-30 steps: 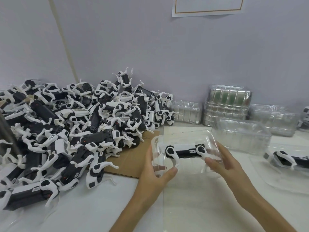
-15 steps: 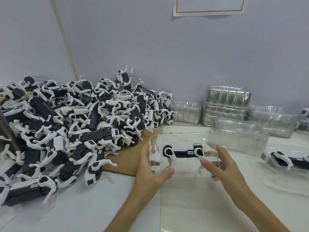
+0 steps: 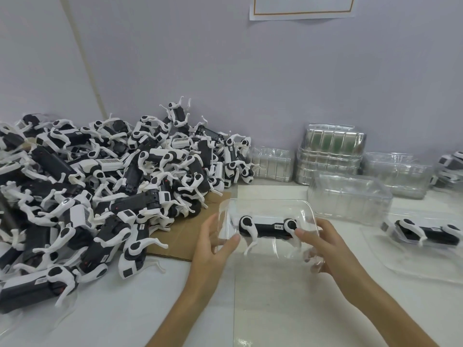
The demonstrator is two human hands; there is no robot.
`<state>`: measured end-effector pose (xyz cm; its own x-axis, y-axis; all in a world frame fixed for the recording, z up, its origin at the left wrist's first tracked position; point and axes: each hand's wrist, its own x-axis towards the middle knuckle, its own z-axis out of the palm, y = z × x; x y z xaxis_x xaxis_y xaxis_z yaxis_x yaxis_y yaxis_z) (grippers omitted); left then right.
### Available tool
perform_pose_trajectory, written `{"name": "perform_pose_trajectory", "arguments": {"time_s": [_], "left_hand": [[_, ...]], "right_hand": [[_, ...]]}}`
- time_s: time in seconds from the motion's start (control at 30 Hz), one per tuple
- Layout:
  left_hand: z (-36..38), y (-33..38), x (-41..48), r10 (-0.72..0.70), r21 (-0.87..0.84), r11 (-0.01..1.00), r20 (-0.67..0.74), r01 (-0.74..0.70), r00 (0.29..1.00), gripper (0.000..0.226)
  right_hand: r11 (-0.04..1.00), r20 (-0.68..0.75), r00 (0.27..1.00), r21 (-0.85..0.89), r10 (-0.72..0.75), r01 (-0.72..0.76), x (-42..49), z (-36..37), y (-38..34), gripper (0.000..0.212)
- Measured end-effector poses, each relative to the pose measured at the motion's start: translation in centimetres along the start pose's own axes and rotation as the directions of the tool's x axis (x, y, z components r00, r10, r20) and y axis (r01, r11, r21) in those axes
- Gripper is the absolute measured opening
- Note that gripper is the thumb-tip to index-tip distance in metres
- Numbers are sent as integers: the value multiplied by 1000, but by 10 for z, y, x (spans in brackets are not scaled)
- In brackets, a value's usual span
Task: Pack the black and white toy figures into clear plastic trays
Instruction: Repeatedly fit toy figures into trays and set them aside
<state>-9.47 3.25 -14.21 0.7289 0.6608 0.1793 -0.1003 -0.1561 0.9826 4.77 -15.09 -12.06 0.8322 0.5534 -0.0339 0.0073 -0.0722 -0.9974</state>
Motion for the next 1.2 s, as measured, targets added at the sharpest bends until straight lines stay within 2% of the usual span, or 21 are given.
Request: {"name": "perform_pose_trajectory", "arguments": {"time_s": [0.1,0.27,0.43,0.5,0.57,0.6,0.67,0.77,0.8,0.87,0.93,1.07,1.2], "left_hand": [[-4,3,2,-30,-62,998,-15,29,999,62],[-7,-1,5,-94,-111,990,-78,85,993,19],[-7,1,4,-108,-92,991,-75,101,991,16],[-7,3,3,-88,-36,996,-84,86,993,17],[-7,4,3,-74,-31,997,-65,72,995,18],[-6,4,2,-68,-28,997,-41,67,997,17],[-5,4,1,-46,17,999,15,46,999,21],[-2,3,0,-36,57,998,106,30,994,28],[0,4,0,-53,43,998,139,47,989,28],[4,5,-2,-93,4,996,178,94,980,31],[5,6,-1,-105,-9,994,167,108,980,33],[2,4,3,-121,4,993,129,121,984,28],[2,3,2,-111,51,993,148,105,983,27]], "right_hand": [[997,-30,997,-12,72,-72,3,-9,1,52],[995,-109,990,-16,93,-95,5,-15,-3,44],[984,-177,980,-142,85,-111,7,-16,1,38],[958,-248,966,-286,-74,0,5,-17,2,34],[824,-263,870,-513,-417,240,-1,-14,0,36],[726,-201,803,-585,-561,361,-6,-10,-4,39],[568,1,735,-634,-678,525,-13,1,-13,41],[384,360,738,-677,-571,628,-18,25,-18,51],[337,438,742,-692,-508,639,-17,33,-16,53],[256,506,762,-737,-404,625,-12,47,-10,52],[196,482,795,-796,-367,573,-7,52,-5,48],[232,364,852,-853,-376,467,3,35,0,43],[249,272,891,-893,-364,375,7,-7,1,41]]}}
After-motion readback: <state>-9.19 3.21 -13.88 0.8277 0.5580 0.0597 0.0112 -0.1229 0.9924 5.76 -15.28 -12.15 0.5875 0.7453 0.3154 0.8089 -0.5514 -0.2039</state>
